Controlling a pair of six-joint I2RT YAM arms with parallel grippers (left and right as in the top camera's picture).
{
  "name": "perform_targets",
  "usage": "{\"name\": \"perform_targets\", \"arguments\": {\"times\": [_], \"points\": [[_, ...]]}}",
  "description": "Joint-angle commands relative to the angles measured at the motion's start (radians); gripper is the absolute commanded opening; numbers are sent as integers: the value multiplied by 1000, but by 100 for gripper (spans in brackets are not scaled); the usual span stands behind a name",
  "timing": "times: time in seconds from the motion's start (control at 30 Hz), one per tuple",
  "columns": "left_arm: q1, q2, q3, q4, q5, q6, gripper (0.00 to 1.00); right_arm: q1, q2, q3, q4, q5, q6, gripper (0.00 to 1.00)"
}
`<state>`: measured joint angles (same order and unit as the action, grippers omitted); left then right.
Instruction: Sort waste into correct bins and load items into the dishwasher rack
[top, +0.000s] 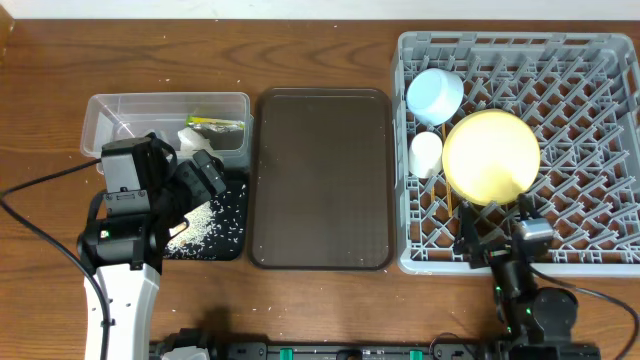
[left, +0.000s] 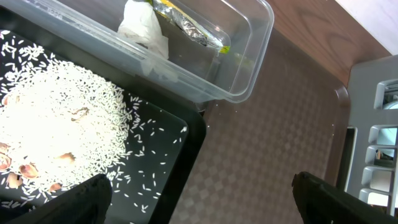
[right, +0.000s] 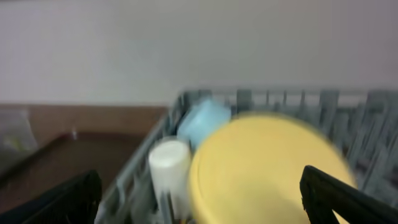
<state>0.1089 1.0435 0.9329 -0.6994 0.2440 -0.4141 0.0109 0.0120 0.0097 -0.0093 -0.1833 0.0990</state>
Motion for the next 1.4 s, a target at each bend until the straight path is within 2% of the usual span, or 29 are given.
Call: {"name": "perform_targets", "arguments": {"times": [0.0, 0.23, 1.37], "points": [[4, 1, 21, 0, -2, 13, 96, 21, -7, -5, -53, 0, -17, 99], [4, 1, 21, 0, -2, 13, 96, 28, -7, -5, -50, 2, -158, 99], [4, 1, 21, 0, -2, 13, 96, 28, -7, -4, -50, 6, -160, 99]]}}
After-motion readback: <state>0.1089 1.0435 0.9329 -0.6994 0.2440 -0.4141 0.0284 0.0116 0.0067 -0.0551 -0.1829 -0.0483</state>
